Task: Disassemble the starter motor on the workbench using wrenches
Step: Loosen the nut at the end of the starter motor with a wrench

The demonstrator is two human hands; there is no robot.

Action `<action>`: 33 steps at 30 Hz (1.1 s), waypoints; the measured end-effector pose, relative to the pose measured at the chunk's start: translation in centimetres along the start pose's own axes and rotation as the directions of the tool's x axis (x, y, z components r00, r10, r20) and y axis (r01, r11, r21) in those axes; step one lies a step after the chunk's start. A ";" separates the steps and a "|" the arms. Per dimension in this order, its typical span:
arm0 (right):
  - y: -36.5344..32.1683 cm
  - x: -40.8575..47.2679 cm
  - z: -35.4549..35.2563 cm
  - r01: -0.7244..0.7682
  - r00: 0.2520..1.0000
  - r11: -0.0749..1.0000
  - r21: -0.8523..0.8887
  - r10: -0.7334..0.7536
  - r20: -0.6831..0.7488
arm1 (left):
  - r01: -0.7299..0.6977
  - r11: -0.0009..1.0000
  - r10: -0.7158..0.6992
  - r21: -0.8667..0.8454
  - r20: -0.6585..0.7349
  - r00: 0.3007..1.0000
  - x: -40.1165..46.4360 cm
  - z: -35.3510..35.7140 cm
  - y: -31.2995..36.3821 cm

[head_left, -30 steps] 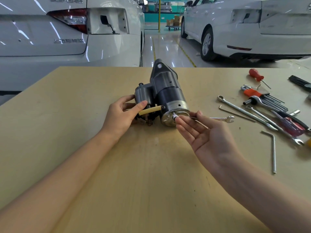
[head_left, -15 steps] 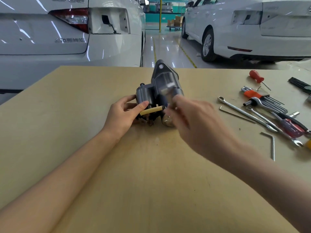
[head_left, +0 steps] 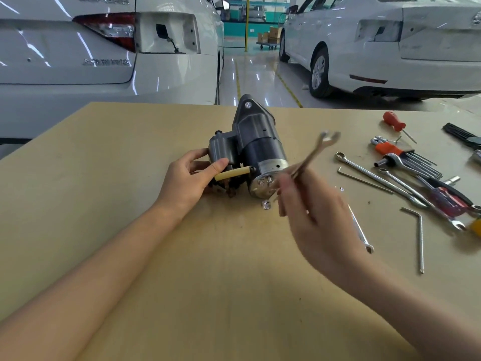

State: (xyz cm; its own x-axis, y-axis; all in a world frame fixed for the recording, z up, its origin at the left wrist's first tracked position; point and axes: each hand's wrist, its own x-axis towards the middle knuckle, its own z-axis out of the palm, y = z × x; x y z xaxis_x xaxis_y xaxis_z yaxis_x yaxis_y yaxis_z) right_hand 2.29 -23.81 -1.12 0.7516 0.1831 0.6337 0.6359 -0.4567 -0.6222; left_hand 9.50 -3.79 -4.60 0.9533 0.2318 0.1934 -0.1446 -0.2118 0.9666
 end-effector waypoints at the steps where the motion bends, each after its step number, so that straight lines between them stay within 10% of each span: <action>1: 0.2 0.1 0.1 -0.200 0.977 0.953 0.226 0.212 -0.028 | 0.001 1.000 -0.001 0.000 0.002 1.000 0.0 0.0 0.0; 4: 1.3 0.6 0.1 -0.519 0.755 0.526 0.673 0.652 0.073 | -0.002 1.000 0.002 -0.012 0.000 1.000 0.0 0.1 0.0; 7: 2.0 0.9 0.0 -0.530 0.650 0.262 0.806 0.736 0.188 | -0.003 1.000 0.003 -0.011 -0.003 1.000 0.0 0.2 0.0; 24: 0.6 0.5 0.4 -0.431 0.595 -0.035 0.902 0.741 0.312 | -0.013 1.000 0.013 -0.004 -0.002 1.000 -0.1 0.1 0.1; 28: 0.8 0.4 0.4 -0.422 0.629 0.012 0.907 0.724 0.283 | -0.013 1.000 0.013 -0.003 0.005 1.000 -0.1 0.1 0.0; 33: 0.7 0.9 -0.1 -0.446 0.796 0.460 0.767 0.596 0.106 | -0.004 1.000 0.004 -0.006 0.008 1.000 -0.1 0.0 0.2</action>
State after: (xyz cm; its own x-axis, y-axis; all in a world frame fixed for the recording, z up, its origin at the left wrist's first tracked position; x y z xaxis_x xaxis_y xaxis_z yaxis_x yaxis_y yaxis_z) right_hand 3.39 -24.10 -0.93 0.9958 -0.0337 0.0853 0.0917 0.3761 -0.9220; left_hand 9.36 -3.90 -4.45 0.9550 0.2232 0.1956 -0.1496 -0.2071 0.9668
